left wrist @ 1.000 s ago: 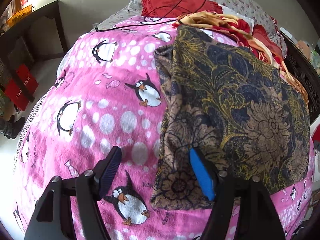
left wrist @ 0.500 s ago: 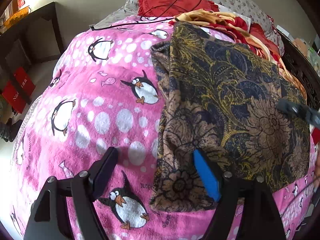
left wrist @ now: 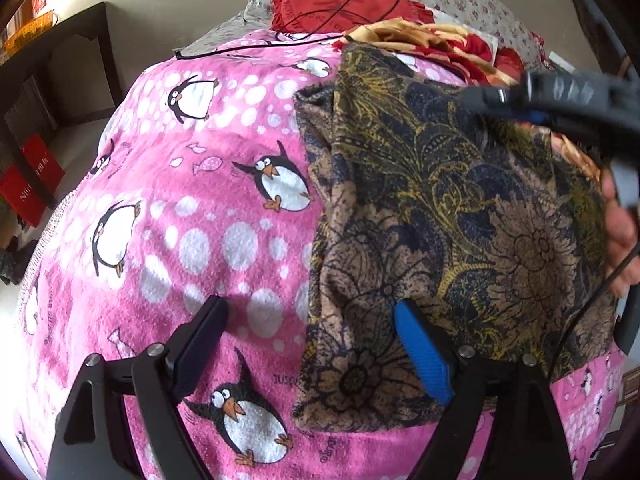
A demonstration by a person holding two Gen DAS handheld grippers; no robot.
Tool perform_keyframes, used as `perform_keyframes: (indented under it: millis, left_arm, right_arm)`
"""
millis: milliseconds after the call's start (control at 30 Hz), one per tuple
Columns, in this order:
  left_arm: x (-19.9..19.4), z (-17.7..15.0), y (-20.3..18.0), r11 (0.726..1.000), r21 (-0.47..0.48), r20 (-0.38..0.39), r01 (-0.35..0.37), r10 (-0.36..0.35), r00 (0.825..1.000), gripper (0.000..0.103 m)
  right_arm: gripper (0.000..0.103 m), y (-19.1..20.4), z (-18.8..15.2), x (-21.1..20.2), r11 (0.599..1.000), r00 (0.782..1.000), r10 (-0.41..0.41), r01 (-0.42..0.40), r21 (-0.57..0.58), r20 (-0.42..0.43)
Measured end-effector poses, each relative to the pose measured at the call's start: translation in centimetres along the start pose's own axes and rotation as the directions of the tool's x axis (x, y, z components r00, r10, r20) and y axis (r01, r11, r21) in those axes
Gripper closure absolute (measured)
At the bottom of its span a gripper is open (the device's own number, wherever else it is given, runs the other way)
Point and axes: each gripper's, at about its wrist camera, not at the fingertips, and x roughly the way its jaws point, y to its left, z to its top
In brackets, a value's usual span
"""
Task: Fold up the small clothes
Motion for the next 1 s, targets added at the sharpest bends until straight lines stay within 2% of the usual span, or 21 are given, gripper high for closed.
perform_keyframes:
  millis: [33,100,233,267,333,367,433,600,800,933,1000]
  left_arm:
    - [0.0,0.0,0.2,1.000,-0.008,0.002,0.008,-0.008,1.000,0.014]
    - [0.0,0.0,0.3,1.000,-0.008,0.000,0.010,-0.010,1.000,0.014]
    - [0.0,0.0,0.1,1.000,-0.002,-0.003,0.008,-0.008,1.000,0.014]
    - [0.0,0.0,0.2,1.000,-0.002,-0.003,0.011,-0.011,1.000,0.014]
    - [0.1,0.0,0.2,1.000,-0.002,-0.006,0.016,-0.016,1.000,0.014]
    - [0.1,0.0,0.3,1.000,-0.003,-0.008,0.020,-0.020,1.000,0.014]
    - [0.1,0.2,0.4,1.000,-0.009,-0.012,0.029,-0.029,1.000,0.014]
    - [0.2,0.4,0.9,0.998,-0.029,-0.016,0.051,-0.052,0.999,0.014]
    - [0.1,0.4,0.7,0.999,-0.020,-0.015,0.042,-0.042,0.999,0.014]
    - [0.1,0.4,0.6,0.999,-0.023,-0.015,0.041,-0.041,0.999,0.013]
    - [0.1,0.3,0.6,0.999,-0.023,-0.013,0.041,-0.041,0.999,0.012]
  right_arm:
    - [0.079,1.0,0.6,-0.4,0.999,0.999,0.038,-0.038,-0.021,0.015]
    - [0.079,2.8,1.5,-0.1,0.997,0.998,0.064,-0.064,-0.052,0.002]
    - [0.078,6.3,3.1,2.7,0.986,0.988,0.133,-0.140,-0.088,-0.082]
    - [0.078,7.1,3.3,3.4,0.983,0.985,0.139,-0.150,-0.107,-0.103]
    - [0.078,8.7,3.0,4.7,0.983,0.989,0.089,-0.107,-0.149,-0.122]
    - [0.084,8.8,2.8,5.3,0.986,0.990,0.054,-0.073,-0.148,-0.130]
    - [0.103,8.5,2.4,6.0,0.988,0.985,0.081,-0.099,-0.121,-0.151]
    - [0.103,8.9,2.5,4.6,0.985,0.988,0.124,-0.134,-0.106,-0.095]
    - [0.103,9.3,2.0,6.5,0.979,0.977,0.163,-0.178,-0.101,-0.140]
    - [0.103,7.9,2.0,5.0,0.970,0.967,0.227,-0.235,-0.062,-0.114]
    - [0.092,7.4,2.1,4.1,0.966,0.963,0.250,-0.255,-0.044,-0.105]
